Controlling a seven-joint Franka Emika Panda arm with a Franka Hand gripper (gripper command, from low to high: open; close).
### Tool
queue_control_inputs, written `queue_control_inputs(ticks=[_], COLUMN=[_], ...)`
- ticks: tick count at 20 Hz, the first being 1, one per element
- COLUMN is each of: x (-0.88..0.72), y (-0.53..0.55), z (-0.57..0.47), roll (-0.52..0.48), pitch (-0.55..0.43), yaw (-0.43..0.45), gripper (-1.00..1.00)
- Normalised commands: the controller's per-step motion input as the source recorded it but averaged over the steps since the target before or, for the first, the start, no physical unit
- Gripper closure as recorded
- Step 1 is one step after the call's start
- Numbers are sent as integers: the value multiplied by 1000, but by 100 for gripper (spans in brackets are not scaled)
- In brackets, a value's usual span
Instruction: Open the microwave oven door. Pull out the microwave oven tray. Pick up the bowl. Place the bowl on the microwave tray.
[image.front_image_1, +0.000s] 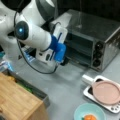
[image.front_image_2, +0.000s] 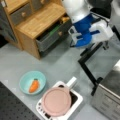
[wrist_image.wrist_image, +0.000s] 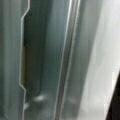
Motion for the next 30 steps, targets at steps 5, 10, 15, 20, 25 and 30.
queue_control_inputs(ticks=[5, 10, 15, 20, 25, 30], x=[239, 233, 150, 87, 106, 150], y=[-510, -354, -187, 74, 341, 208], z=[-98, 6, 70, 43, -6, -116], roll=[10, 7, 48, 265, 291, 243], pitch=[-12, 38, 14, -96, -152, -228], yaw=[348, 292, 292, 320, 226, 213], gripper=[-100, -100, -100, -100, -100, -100])
